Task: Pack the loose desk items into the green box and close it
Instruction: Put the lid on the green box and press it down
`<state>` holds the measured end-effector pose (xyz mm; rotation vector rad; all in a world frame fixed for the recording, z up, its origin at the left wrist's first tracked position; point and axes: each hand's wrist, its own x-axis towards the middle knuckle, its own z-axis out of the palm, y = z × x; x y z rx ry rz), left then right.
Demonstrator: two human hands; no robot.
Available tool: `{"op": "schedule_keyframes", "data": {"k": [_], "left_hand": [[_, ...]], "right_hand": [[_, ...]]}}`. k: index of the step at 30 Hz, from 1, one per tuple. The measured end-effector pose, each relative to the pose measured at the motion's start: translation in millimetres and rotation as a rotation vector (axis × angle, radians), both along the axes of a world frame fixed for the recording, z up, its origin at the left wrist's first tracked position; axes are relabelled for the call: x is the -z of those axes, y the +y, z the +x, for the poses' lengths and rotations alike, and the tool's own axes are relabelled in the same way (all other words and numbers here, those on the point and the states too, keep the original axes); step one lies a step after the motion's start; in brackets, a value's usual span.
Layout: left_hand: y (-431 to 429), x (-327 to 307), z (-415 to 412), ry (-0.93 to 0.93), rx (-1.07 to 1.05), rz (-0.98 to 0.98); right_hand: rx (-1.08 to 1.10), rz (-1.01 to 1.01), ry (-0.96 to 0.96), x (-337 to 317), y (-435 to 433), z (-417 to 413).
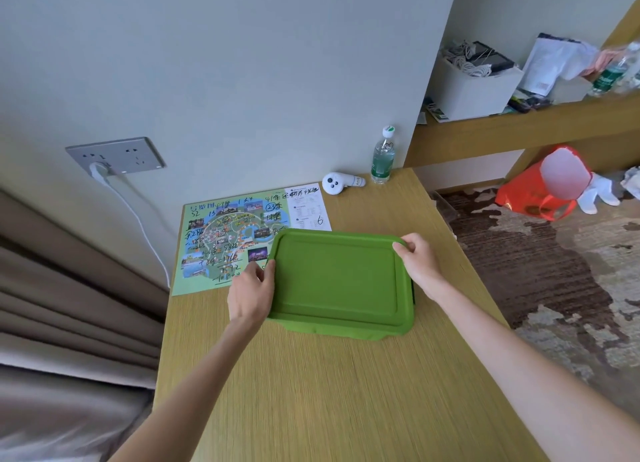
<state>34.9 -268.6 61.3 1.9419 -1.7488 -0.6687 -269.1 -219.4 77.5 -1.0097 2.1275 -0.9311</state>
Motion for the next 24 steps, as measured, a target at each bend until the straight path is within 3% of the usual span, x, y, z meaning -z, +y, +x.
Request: {"op": "schedule_keyframes", "data": {"k": [7,11,13,18,24], "left_hand": [[-3,8,8,-0.168,0.028,-0.006],[-5,12,11,-0.102,0.036,0.137],[-6,13,9,0.004,0.053,0.200],[2,6,6,0.641,-0.023,0.332],[1,1,11,0.715,-0.027,0.363]], "right_hand": [[-0.001,-0.095,0.016,11,27,6],[0.032,-0.042,-0.056,28,58,13],[0.066,-0.023,-0.075,33,66,18],[0.081,-0.038,-0.083,31,67,25],[0.083,-0.052,-0.023,26,62,29]]}}
